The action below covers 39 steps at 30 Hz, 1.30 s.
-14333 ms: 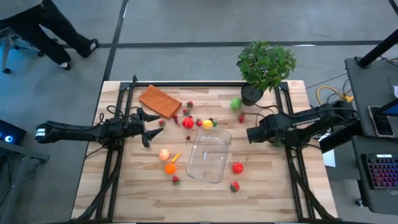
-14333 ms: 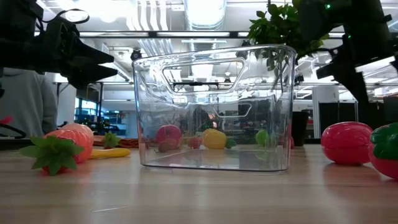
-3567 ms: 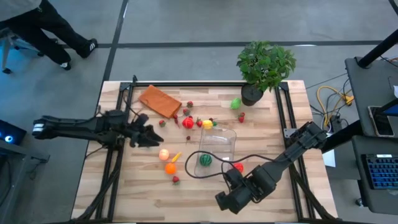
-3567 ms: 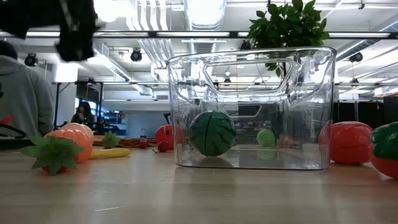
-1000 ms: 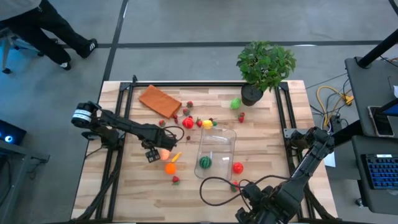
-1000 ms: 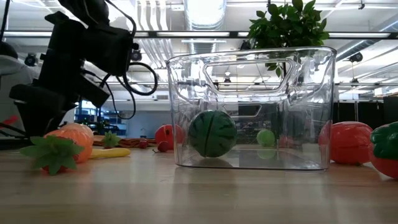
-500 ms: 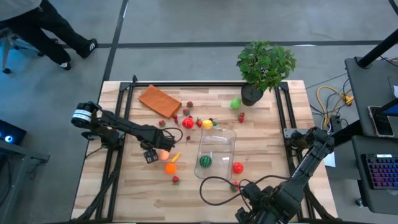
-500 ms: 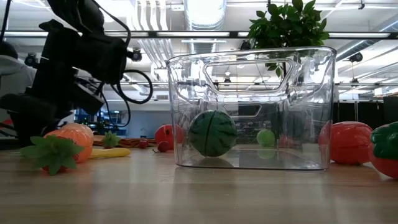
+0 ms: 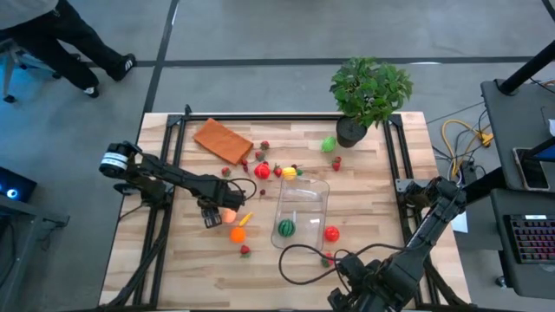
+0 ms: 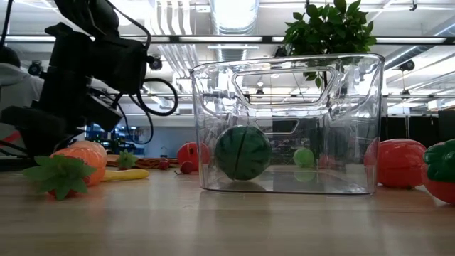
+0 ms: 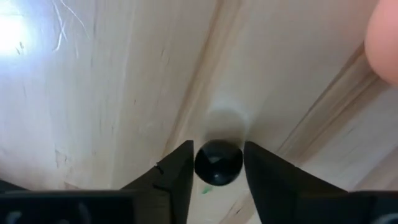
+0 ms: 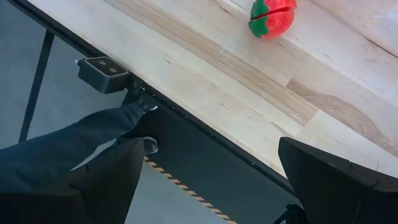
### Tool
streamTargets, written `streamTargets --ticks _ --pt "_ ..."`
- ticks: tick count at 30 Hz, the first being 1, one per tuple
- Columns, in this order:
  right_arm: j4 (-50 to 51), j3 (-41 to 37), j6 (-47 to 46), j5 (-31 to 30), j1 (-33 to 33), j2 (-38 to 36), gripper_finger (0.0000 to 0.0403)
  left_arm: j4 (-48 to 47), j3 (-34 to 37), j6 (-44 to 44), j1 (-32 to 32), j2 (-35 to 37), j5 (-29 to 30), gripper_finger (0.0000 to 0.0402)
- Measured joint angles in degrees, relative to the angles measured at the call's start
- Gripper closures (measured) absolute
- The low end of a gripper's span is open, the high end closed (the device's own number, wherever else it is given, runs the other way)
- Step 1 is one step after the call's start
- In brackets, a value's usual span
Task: Pick and placing Produce into tupperware
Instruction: Put the blueberry into the transparent bin
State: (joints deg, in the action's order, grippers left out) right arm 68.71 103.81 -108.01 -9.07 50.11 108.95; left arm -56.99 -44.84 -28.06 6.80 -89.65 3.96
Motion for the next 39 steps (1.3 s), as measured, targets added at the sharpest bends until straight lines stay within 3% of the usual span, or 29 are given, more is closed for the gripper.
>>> streamTargets --ticks 6,18,30,36,39 --pt "0.0 0.0 0.0 0.0 0.0 0.0 0.0039 -0.1 0.0 0.1 0.0 0.0 -0.2 0.0311" --pt "0.1 0.0 0.0 0.0 0.0 0.0 0.0039 -0.5 -0.7 0.0 0.0 0.0 -0.4 0.0305" --pt "0.0 0.0 -0.4 0.0 0.0 0.0 0.0039 -0.4 -13.3 0.2 1.7 6.7 -0.6 0.0305" --pt "0.0 0.0 -2.8 -0.1 0.0 0.0 0.0039 10.7 -21.8 3.5 4.6 11.6 -0.7 0.0305" --pt "0.3 0.0 -5.8 -4.0 0.3 0.0 0.0039 20.5 -23.7 7.0 5.9 12.4 -0.8 0.0305"
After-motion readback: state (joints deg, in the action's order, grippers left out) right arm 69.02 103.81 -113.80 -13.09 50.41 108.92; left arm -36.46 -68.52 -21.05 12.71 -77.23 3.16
